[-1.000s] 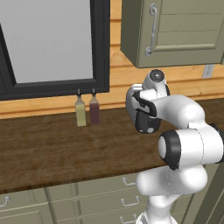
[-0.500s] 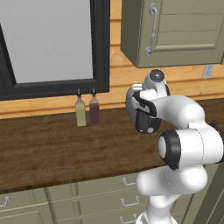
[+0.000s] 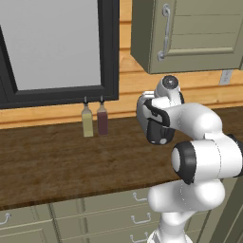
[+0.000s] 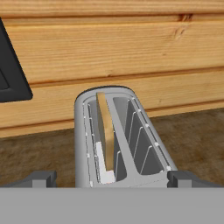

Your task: Start the toaster. Once the lever pops up, take the bread to the plate on the dining counter.

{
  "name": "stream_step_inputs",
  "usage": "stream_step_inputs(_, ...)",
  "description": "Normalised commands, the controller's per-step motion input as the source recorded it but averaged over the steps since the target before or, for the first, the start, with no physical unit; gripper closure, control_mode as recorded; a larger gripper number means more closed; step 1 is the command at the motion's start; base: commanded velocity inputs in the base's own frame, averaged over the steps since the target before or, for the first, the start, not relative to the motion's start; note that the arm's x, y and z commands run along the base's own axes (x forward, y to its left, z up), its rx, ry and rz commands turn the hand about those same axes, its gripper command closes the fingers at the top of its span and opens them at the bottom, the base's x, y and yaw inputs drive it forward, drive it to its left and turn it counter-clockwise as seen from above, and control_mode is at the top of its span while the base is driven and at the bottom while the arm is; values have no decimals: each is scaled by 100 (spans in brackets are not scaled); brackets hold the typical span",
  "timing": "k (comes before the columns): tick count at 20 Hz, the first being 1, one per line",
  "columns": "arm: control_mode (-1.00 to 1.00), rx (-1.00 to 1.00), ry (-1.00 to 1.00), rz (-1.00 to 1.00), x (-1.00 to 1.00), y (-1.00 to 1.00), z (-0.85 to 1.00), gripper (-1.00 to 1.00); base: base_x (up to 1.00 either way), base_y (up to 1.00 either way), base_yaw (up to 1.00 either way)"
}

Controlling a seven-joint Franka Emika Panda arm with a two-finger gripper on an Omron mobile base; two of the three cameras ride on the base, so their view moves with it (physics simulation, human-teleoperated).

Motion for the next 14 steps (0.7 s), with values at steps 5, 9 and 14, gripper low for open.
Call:
stream_step_inputs(5,-100,0,0,0,0,0,0,-100,0,0,0)
stream_step_inputs(9,-100,0,0,0,0,0,0,-100,0,0,0)
stream_step_inputs(14,-100,0,0,0,0,0,0,-100,0,0,0)
